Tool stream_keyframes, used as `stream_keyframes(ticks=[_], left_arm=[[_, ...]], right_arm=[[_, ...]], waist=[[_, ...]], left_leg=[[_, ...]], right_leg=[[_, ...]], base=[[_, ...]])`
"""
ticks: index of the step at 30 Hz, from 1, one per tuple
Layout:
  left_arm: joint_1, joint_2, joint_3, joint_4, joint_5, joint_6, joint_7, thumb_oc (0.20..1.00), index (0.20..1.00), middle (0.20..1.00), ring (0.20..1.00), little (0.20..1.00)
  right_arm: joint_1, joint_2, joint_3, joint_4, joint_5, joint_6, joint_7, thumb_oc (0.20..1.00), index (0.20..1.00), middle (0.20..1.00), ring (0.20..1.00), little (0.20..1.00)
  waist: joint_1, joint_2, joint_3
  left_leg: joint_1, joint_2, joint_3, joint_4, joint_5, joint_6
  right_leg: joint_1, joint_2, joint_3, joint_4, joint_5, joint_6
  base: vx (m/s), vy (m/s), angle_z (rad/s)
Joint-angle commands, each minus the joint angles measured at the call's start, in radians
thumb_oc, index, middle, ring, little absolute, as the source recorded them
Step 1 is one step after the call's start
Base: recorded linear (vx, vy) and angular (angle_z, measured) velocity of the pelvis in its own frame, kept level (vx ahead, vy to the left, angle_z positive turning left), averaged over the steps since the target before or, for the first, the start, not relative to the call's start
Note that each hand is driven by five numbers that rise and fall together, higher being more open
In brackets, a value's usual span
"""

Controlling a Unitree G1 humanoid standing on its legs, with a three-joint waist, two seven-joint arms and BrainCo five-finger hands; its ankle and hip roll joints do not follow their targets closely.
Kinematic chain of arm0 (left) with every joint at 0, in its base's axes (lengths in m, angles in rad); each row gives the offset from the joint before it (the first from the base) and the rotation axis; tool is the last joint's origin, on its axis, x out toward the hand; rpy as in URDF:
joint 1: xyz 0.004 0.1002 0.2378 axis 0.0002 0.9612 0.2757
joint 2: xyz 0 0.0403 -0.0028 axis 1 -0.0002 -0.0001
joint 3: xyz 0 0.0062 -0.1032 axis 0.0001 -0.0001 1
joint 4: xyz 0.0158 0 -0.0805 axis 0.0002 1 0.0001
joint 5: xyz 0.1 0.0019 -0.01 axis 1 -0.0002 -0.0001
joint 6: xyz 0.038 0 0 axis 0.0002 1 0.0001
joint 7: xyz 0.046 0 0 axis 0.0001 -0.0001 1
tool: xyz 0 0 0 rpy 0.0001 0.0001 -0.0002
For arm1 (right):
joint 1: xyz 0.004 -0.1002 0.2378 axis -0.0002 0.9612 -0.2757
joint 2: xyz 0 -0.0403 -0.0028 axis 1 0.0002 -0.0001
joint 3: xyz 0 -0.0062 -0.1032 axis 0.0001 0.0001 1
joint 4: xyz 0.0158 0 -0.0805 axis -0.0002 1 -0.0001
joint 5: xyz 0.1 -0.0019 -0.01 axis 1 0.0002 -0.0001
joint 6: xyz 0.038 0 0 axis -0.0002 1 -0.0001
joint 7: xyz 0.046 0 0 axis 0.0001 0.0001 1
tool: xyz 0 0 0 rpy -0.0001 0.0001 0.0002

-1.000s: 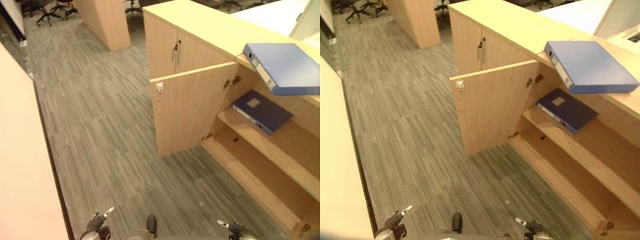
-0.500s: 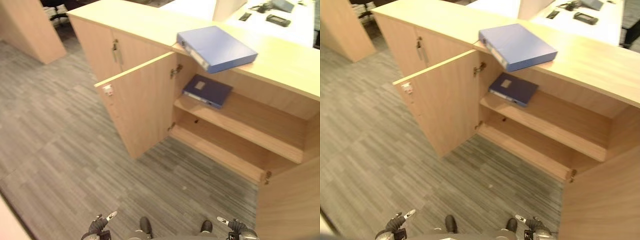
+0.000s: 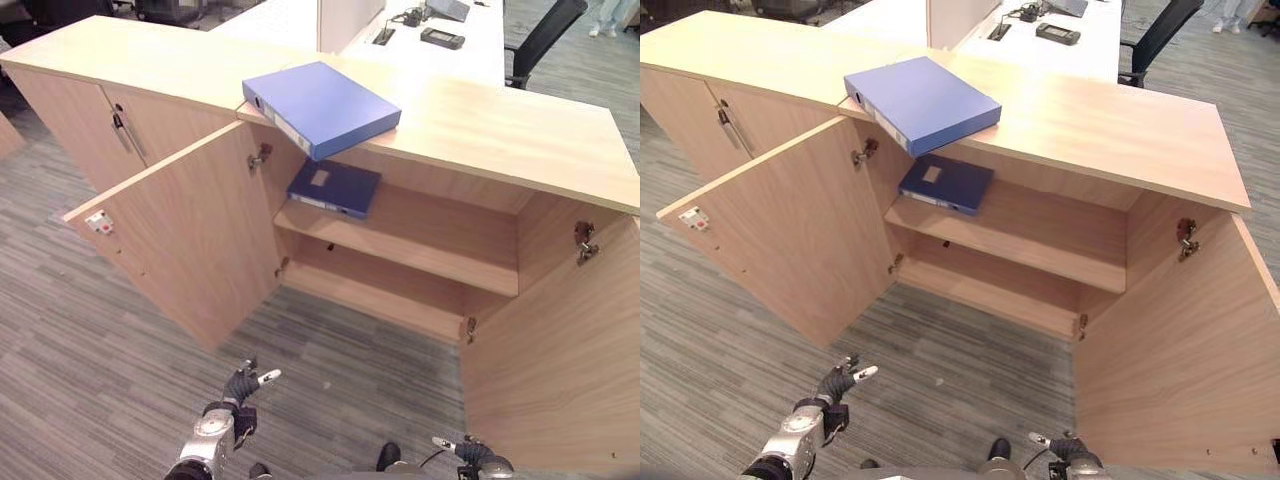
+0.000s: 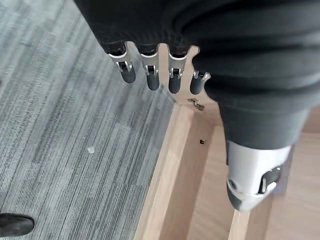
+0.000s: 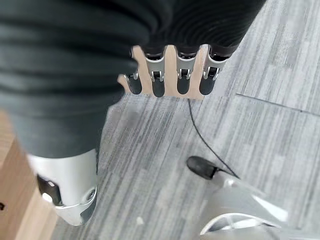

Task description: Put the empty folder in the office cabinet

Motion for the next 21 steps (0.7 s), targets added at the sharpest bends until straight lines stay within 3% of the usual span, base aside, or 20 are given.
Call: stream_keyframes(ticks=[1, 2, 3, 4, 5, 6, 7, 10, 12, 15, 17, 19, 21], left_arm=[[0.004, 0.028, -0.002, -0.085, 0.018, -0.029, -0.013, 1.0, 1.0, 1.0, 1.0, 1.0], [0.007, 0.03, -0.01, -0.112, 0.021, -0.028, -0.013, 1.0, 1.0, 1.0, 1.0, 1.0], [0.02, 0.034, -0.014, -0.142, 0.023, -0.026, -0.016, 1.0, 1.0, 1.0, 1.0, 1.0], [0.026, 0.039, -0.013, -0.164, 0.02, -0.027, -0.015, 1.0, 1.0, 1.0, 1.0, 1.0], [0.028, 0.04, -0.013, -0.164, 0.02, -0.026, -0.014, 1.0, 1.0, 1.0, 1.0, 1.0], [0.033, 0.039, -0.011, -0.177, 0.013, -0.027, -0.016, 1.0, 1.0, 1.0, 1.0, 1.0], [0.042, 0.039, -0.01, -0.189, 0.003, -0.032, -0.011, 1.0, 1.0, 1.0, 1.0, 1.0], [0.046, 0.036, -0.01, -0.202, -0.01, -0.035, -0.011, 1.0, 1.0, 1.0, 1.0, 1.0], [0.059, 0.031, -0.007, -0.196, -0.002, -0.036, -0.012, 1.0, 1.0, 1.0, 1.0, 1.0], [0.073, 0.049, 0.004, -0.216, 0.002, -0.036, -0.019, 1.0, 1.0, 1.0, 1.0, 1.0], [0.073, 0.054, 0.007, -0.217, 0.001, -0.036, -0.019, 1.0, 1.0, 1.0, 1.0, 1.0], [0.073, 0.068, 0.008, -0.218, 0.004, -0.034, -0.023, 1.0, 1.0, 1.0, 1.0, 1.0], [0.074, 0.071, 0.008, -0.216, 0.009, -0.033, -0.023, 1.0, 1.0, 1.0, 1.0, 1.0]], right_arm=[[-0.077, -0.033, 0.024, 0.057, -0.003, -0.006, -0.002, 1.0, 1.0, 1.0, 1.0, 1.0], [-0.086, -0.05, 0.025, 0.058, -0.009, 0.001, 0.002, 1.0, 1.0, 1.0, 1.0, 1.0], [-0.085, -0.058, 0.024, 0.064, -0.018, 0.005, 0.005, 1.0, 1.0, 1.0, 1.0, 1.0], [-0.088, -0.064, 0.024, 0.067, -0.025, 0.006, 0.005, 1.0, 1.0, 1.0, 1.0, 1.0], [-0.087, -0.063, 0.025, 0.068, -0.026, 0.006, 0.005, 1.0, 1.0, 1.0, 1.0, 1.0], [-0.088, -0.066, 0.021, 0.07, -0.03, 0.005, 0.004, 1.0, 1.0, 1.0, 1.0, 1.0], [-0.091, -0.073, 0.022, 0.071, -0.037, 0.004, 0.002, 1.0, 1.0, 1.0, 1.0, 1.0], [-0.09, -0.076, 0.018, 0.072, -0.044, 0.004, 0.003, 1.0, 1.0, 1.0, 1.0, 1.0], [-0.074, -0.074, 0.003, 0.074, -0.056, 0.005, 0.007, 1.0, 1.0, 1.0, 1.0, 1.0], [-0.062, -0.06, -0.017, 0.086, -0.073, 0.014, 0.011, 1.0, 1.0, 1.0, 1.0, 1.0], [-0.065, -0.057, -0.021, 0.085, -0.073, 0.016, 0.012, 1.0, 1.0, 1.0, 1.0, 1.0], [-0.076, -0.052, -0.031, 0.077, -0.07, 0.019, 0.014, 1.0, 1.0, 1.0, 1.0, 1.0], [-0.079, -0.052, -0.034, 0.074, -0.072, 0.021, 0.016, 1.0, 1.0, 1.0, 1.0, 1.0]], waist=[[0.033, -0.005, 0.053], [0.047, -0.005, 0.062], [0.062, -0.01, 0.062], [0.075, -0.01, 0.067], [0.075, -0.009, 0.064], [0.086, -0.004, 0.067], [0.106, 0.016, 0.071], [0.111, 0.036, 0.066], [0.111, 0.047, 0.052], [0.112, 0.037, 0.025], [0.115, 0.032, 0.02], [0.115, 0.031, 0.008], [0.116, 0.033, 0.006]], left_leg=[[-0.069, 0.056, -0.101, 0.398, -0.147, -0.018], [-0.139, 0.033, -0.149, 0.394, -0.158, -0.009], [-0.173, 0.023, -0.181, 0.306, -0.165, -0.012], [-0.204, 0.012, -0.203, 0.232, -0.097, -0.013], [-0.193, 0.015, -0.215, 0.231, -0.117, -0.025], [-0.209, 0.007, -0.241, 0.145, -0.049, -0.029], [-0.23, 0.003, -0.323, 0.026, 0.013, -0.058], [-0.238, 0.0, -0.367, -0.026, 0.036, -0.07], [-0.217, -0.013, -0.377, -0.023, 0.021, -0.072], [-0.193, -0.077, -0.341, 0.007, -0.042, -0.03], [-0.192, -0.092, -0.328, 0.011, -0.055, -0.017], [-0.184, -0.142, -0.298, 0.014, -0.09, 0.02], [-0.177, -0.16, -0.288, 0.011, -0.1, 0.033]], right_leg=[[0.006, 0.049, 0.039, 0.051, -0.154, -0.047], [0.032, 0.05, 0.053, 0.046, -0.174, -0.048], [0.055, 0.037, 0.064, 0.038, -0.179, -0.032], [0.057, 0.029, 0.06, 0.034, -0.167, -0.029], [0.069, 0.036, 0.072, 0.031, -0.184, -0.025], [0.068, 0.031, 0.071, 0.03, -0.171, -0.023], [0.092, 0.036, 0.095, 0.024, -0.187, -0.009], [0.109, 0.031, 0.119, 0.022, -0.193, 0.005], [0.131, 0.013, 0.128, 0.006, -0.182, 0.023], [0.124, -0.068, 0.154, -0.006, -0.135, 0.068], [0.112, -0.089, 0.165, 0.001, -0.124, 0.077], [0.075, -0.155, 0.182, 0.043, -0.089, 0.099], [0.062, -0.182, 0.184, 0.069, -0.073, 0.105]], base=[[0.16, -0.158, -0.66], [0.22, 0.032, -0.7], [0.2, 0.143, -0.57], [0.2, 0.12, -0.08], [0.07, 0.121, -0.01], [0.23, 0.163, -0.17], [0.16, 0.182, -0.25], [0.19, 0.162, -0.34], [0.24, 0.244, -0.38], [0.24, 0.362, -0.56], [0.11, 0.223, -0.38], [0.1, 0.281, -0.2], [0.09, 0.25, -0.22]])
